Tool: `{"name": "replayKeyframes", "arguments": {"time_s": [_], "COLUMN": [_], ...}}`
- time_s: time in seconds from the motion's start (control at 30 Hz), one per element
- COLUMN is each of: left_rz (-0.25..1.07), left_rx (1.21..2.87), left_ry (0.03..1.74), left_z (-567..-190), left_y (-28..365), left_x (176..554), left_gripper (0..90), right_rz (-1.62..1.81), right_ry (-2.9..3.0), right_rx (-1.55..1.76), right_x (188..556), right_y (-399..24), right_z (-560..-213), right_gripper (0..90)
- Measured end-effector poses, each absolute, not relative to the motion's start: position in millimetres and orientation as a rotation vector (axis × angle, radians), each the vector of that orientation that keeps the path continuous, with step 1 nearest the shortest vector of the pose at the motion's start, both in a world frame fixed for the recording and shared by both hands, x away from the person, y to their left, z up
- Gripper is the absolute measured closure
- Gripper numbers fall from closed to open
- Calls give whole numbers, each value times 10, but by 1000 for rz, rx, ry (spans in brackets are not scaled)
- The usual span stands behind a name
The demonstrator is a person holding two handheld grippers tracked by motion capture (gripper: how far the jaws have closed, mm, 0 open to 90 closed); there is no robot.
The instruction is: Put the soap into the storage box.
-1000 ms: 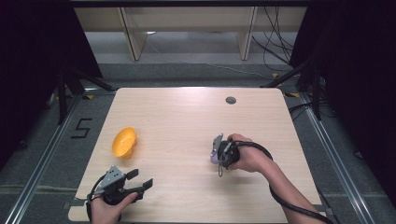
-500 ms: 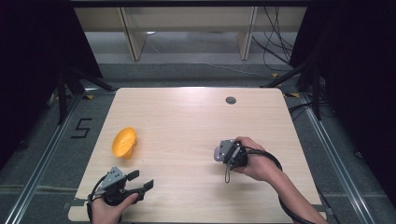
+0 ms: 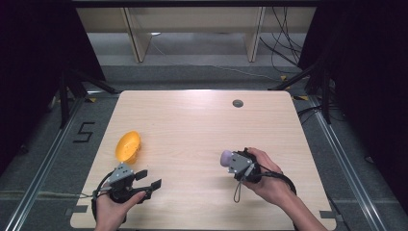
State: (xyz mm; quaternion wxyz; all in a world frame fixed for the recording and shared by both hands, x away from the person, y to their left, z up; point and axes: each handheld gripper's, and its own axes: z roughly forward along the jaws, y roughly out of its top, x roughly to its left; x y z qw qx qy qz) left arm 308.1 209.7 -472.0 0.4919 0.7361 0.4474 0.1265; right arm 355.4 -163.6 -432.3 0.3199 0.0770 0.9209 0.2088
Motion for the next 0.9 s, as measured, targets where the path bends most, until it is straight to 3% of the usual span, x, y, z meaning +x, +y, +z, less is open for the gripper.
{"name": "replayKeyframes", "arguments": {"time_s": [0.57, 0.9], "left_rz": [154, -62], "left_rx": [1920, 1945], "left_ry": [810, 824], "left_z": [-4193, -4144], "left_y": [1018, 504], "left_x": [3451, 3625], "left_gripper": [336, 374], "right_rz": [596, 624], "right_ry": [2374, 2384], "right_rx": [187, 247], "right_x": [3324, 3278], "right_y": [-1658, -1644], "right_z": [-4340, -4348], "right_gripper": [500, 500]}}
